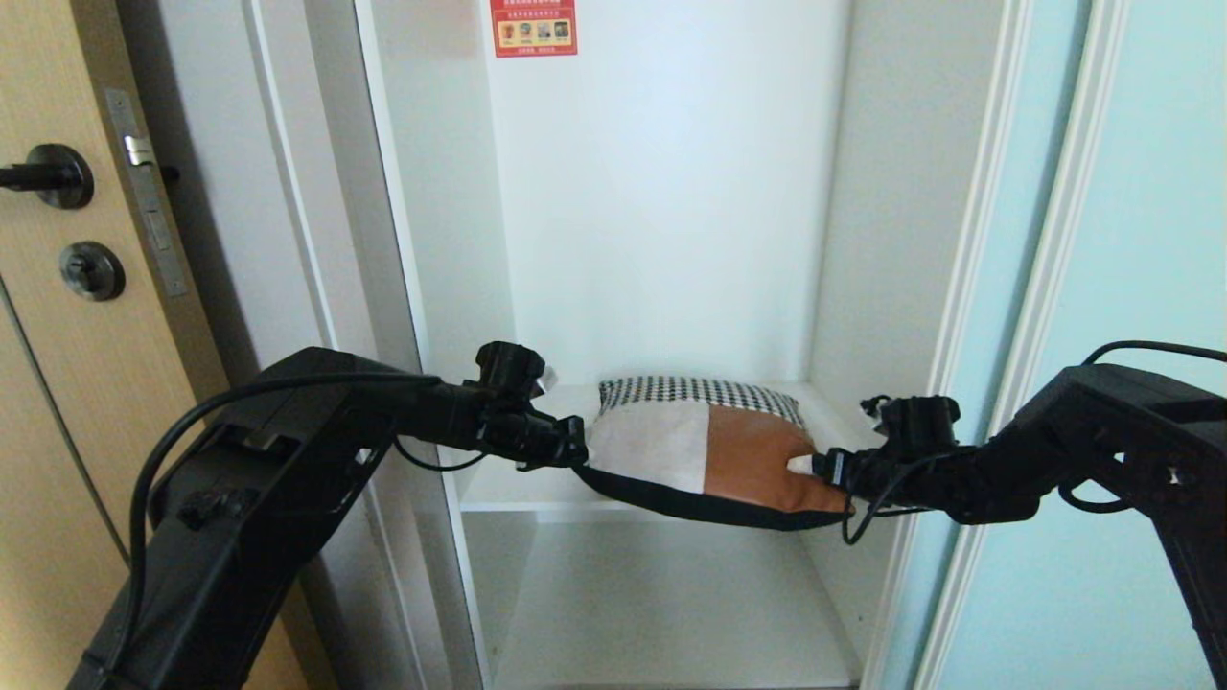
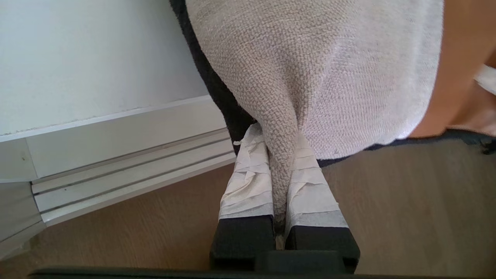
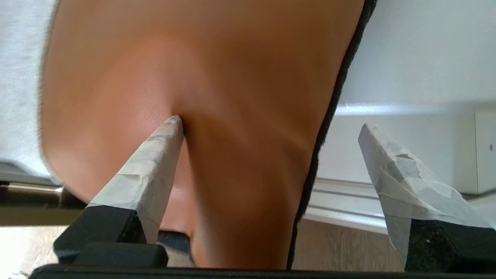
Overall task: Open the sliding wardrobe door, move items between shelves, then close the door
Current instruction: Place the pillow on the lower shelf
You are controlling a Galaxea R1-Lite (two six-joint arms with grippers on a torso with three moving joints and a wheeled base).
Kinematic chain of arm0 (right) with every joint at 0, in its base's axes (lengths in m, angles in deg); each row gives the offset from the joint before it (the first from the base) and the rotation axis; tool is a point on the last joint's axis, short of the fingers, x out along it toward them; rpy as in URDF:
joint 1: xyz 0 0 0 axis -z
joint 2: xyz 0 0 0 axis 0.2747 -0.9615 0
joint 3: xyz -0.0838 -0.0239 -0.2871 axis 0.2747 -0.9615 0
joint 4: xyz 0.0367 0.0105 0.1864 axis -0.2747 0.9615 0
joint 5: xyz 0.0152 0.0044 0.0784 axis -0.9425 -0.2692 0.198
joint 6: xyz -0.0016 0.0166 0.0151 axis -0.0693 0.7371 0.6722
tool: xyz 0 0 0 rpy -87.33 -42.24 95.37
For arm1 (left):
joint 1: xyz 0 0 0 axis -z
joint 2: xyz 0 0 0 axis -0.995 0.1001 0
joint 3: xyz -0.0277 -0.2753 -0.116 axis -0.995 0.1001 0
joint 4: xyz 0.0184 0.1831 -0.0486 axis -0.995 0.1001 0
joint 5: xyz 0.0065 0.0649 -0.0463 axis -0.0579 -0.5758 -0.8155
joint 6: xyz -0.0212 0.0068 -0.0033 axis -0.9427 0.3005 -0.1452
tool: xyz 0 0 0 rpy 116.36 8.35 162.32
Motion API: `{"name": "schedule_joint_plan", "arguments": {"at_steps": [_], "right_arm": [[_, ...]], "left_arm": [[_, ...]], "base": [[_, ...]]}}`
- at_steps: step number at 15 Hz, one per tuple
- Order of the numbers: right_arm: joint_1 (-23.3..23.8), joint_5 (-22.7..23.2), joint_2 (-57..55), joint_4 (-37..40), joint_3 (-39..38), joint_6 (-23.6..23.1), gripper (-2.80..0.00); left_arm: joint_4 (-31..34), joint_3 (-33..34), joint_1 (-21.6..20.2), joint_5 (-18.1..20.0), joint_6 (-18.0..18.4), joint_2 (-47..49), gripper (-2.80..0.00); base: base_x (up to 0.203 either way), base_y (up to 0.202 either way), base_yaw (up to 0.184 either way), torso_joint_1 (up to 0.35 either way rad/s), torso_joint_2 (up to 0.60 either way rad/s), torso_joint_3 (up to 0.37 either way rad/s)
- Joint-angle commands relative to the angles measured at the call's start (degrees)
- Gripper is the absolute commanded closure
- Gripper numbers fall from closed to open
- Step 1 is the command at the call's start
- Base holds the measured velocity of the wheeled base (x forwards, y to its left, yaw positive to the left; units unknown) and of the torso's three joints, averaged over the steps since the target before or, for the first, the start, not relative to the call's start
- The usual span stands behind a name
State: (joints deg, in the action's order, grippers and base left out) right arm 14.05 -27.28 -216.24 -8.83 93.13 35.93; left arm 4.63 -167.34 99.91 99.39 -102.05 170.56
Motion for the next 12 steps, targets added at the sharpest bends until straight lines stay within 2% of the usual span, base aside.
{"name": "schedule_joint_plan", "arguments": {"at_steps": [1,7,8,12], "right_arm": [[-0.39,-1.22,-3.13,1.03,3.49,0.12,-2.8],[-1.1,-1.85,-2.95,2.2,3.87,0.11,-2.8],[-1.18,-1.85,-2.69,2.18,3.59,0.04,0.0],[-1.63,-1.69,-1.24,2.36,2.32,-0.04,0.0]], "left_arm": [[0.01,0.26,0.13,0.21,-0.13,-0.69,0.0],[-0.17,0.89,0.43,0.25,-0.22,-0.52,0.0],[-0.26,0.89,0.43,0.25,-0.13,-0.43,0.0],[-0.52,0.71,0.43,0.17,-0.38,0.25,0.0]], "base": [[0.0,0.0,0.0,0.0,0.0,0.0],[0.0,0.0,0.0,0.0,0.0,0.0],[0.0,0.0,0.0,0.0,0.0,0.0],[0.0,0.0,0.0,0.0,0.0,0.0]]}}
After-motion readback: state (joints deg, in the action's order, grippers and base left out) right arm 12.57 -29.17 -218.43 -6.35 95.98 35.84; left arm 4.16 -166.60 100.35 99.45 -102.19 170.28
